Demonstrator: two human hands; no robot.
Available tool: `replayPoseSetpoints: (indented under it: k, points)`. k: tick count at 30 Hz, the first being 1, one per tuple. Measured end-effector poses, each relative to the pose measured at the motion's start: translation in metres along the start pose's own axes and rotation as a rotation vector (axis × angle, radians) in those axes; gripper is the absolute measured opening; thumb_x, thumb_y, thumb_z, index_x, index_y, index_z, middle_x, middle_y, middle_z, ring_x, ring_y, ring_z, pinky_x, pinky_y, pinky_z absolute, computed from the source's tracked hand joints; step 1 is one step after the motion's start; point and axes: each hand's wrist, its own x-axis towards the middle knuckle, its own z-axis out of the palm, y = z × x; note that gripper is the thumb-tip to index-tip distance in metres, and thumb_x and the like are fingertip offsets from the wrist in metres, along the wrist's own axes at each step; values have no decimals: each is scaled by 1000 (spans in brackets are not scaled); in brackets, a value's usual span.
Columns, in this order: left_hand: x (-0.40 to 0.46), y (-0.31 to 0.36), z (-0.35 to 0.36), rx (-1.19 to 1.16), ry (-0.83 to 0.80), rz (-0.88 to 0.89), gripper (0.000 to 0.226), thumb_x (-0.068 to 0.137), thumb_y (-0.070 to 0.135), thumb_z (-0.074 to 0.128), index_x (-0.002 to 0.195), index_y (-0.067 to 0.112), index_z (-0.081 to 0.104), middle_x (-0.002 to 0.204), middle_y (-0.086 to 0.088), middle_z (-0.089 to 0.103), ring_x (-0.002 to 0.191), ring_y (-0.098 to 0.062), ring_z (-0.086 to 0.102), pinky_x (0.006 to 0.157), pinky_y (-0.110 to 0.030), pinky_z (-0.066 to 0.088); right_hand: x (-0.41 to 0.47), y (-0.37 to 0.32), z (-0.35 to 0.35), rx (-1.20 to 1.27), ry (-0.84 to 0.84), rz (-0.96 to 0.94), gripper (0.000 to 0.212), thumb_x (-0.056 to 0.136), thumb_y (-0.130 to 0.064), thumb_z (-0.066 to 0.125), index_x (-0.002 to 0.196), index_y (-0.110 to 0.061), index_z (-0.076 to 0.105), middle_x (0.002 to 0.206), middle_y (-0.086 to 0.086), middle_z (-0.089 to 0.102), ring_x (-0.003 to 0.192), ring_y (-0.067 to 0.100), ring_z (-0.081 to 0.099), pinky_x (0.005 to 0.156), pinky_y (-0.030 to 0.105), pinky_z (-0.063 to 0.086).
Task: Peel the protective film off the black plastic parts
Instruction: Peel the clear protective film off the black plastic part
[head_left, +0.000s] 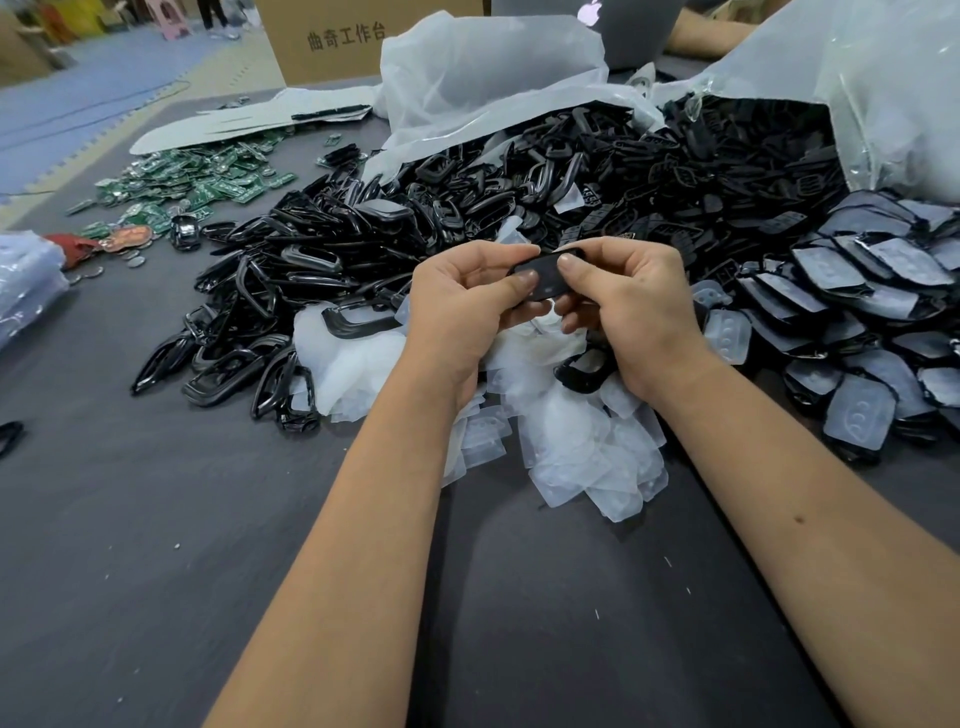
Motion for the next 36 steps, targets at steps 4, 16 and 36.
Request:
replayPoseSetpoints:
  k: [4,16,36]
  points:
    - [0,-3,1,31,33,25,19,89,-15,68,95,1,74,79,-11,77,66,-22,74,62,-22,59,-1,4,3,-195,23,-72,26,106,-9,52,92,-4,74,69,17,70,52,19,65,45,29,52]
    - [0,-1,-5,120,20,33,16,85,-7,77,97,4,76,84,-17,77,74,-28,76,68,-27,61,-1,3,3,-353,30,-146,13,98,-20,70,89,-16,78,60,-1,68,45,13,61,40,24,45]
    - [9,19,-23,-271,78,-308,18,97,6,65,106,-8,72,84,-16,72,63,-13,70,52,-12,53,-6,0,6,-767,-56,-706,19,96,-15,74,112,-8,80,113,13,63,89,14,58,79,20,50]
